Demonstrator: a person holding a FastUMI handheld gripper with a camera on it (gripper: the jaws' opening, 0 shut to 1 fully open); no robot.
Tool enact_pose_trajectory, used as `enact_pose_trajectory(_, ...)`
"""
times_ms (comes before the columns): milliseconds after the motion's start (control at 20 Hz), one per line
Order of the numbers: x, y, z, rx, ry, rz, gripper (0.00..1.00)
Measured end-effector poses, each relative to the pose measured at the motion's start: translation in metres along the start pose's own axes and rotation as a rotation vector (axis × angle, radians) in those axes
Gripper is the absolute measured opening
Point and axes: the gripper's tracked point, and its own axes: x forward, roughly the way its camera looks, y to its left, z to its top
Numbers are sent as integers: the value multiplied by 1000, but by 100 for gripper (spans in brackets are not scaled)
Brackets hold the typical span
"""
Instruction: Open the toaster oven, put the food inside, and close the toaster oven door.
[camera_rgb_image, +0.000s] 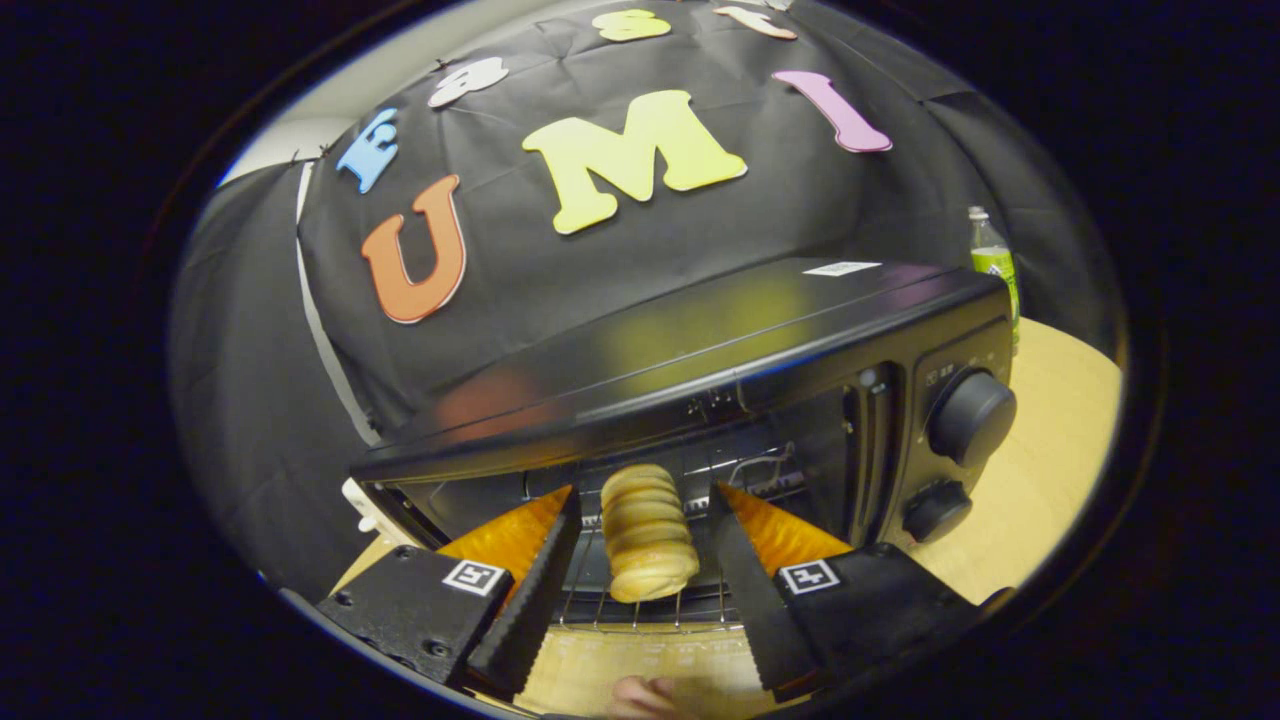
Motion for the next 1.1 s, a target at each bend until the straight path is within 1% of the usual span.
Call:
enact_pose_trajectory(150, -11, -6, -4, 21, 29, -15, 98)
enact_pose_trajectory(250, -23, -11, -3, -2, 32, -33, 98)
enact_pose_trajectory(350, -37, -16, -6, -67, 43, -61, 98)
enact_pose_trajectory(450, -56, -22, -14, -96, 83, -112, 98)
enact_pose_trajectory(500, -67, -24, -20, -75, 106, -133, 98)
enact_pose_trajectory(600, -85, -6, -30, 22, 157, -88, 98)
enact_pose_trajectory(650, -92, -2, -39, 44, 195, -84, 98)
enact_pose_trajectory(700, -100, -4, -44, 39, 219, -112, 98)
enact_pose_trajectory(750, -108, -4, -52, 14, 240, -140, 98)
enact_pose_trajectory(800, -114, -1, -57, -14, 249, -145, 98)
enact_pose_trajectory(1100, -148, 23, -100, -205, 321, -138, 98)
